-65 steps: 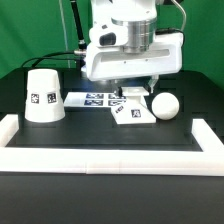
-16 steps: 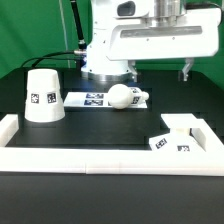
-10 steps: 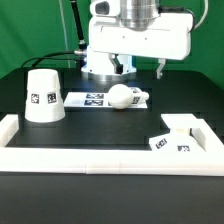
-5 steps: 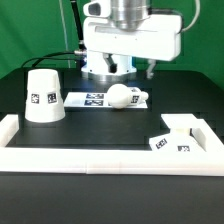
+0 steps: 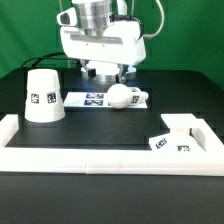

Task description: Assemble lamp

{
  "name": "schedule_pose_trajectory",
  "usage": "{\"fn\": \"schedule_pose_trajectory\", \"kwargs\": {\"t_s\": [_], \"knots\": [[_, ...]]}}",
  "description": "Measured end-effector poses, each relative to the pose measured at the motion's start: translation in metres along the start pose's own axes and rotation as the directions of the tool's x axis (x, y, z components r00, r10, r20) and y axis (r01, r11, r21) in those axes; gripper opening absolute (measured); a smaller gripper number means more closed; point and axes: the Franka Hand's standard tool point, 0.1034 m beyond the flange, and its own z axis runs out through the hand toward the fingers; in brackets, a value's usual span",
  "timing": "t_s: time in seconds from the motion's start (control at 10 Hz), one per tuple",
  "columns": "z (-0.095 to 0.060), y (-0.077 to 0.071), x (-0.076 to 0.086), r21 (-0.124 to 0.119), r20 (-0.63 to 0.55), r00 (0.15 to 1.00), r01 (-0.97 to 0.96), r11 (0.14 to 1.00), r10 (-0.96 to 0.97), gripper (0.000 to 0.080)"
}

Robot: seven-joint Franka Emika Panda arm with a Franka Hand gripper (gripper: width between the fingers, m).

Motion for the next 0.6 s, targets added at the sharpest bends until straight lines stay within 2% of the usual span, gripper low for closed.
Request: {"fn": "schedule_pose_trajectory", "kwargs": {"t_s": [0.3, 0.4, 0.6], "knots": [[0.001, 0.001, 0.0, 0.003, 0.002, 1.0, -0.008, 1.0, 0.008, 0.0699], [0.006, 0.01, -0.004, 0.027, 0.021, 0.997, -0.071, 0.997, 0.071, 0.0699], [0.019, 0.017, -0.021, 0.042, 0.058, 0.986, -0.16, 0.986, 0.158, 0.0699]]}}
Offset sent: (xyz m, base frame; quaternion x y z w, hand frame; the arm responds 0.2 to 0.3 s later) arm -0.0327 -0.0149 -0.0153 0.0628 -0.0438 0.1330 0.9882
